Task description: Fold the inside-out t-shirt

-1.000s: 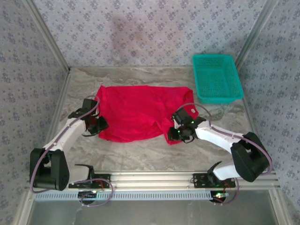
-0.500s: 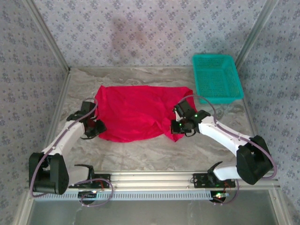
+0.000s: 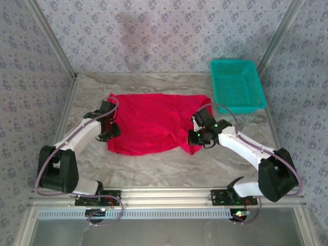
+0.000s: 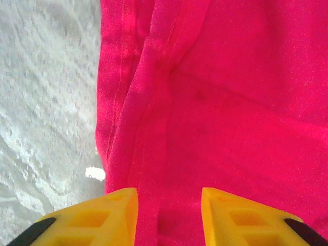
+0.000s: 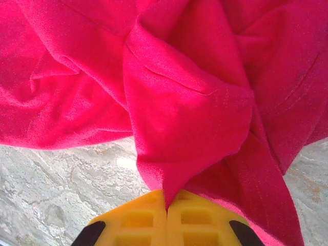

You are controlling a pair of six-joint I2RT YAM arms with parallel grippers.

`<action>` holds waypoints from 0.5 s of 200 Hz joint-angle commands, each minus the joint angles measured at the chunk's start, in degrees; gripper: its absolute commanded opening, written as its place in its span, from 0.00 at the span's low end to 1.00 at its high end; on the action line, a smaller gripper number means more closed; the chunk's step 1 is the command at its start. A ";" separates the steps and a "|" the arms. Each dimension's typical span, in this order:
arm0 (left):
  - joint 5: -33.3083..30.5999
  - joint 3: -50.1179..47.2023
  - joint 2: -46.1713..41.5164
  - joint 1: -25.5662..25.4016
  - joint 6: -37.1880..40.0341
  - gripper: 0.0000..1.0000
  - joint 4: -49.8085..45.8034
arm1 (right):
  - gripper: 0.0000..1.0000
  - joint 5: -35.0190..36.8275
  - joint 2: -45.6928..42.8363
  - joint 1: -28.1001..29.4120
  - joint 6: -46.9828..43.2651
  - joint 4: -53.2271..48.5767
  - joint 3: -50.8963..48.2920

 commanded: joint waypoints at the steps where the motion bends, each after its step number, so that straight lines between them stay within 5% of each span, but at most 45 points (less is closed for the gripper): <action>1: -3.16 3.85 4.75 -0.72 3.12 0.33 -1.78 | 0.00 -1.44 -0.40 -0.82 -1.42 0.25 -1.22; 55: -8.28 8.99 16.22 -1.39 5.42 0.38 -6.61 | 0.00 -2.63 -0.81 -2.28 -1.80 0.86 -1.97; 100: -12.23 8.27 16.81 0.84 4.37 0.38 -8.63 | 0.00 -2.82 -1.10 -4.41 -1.82 -0.10 -2.77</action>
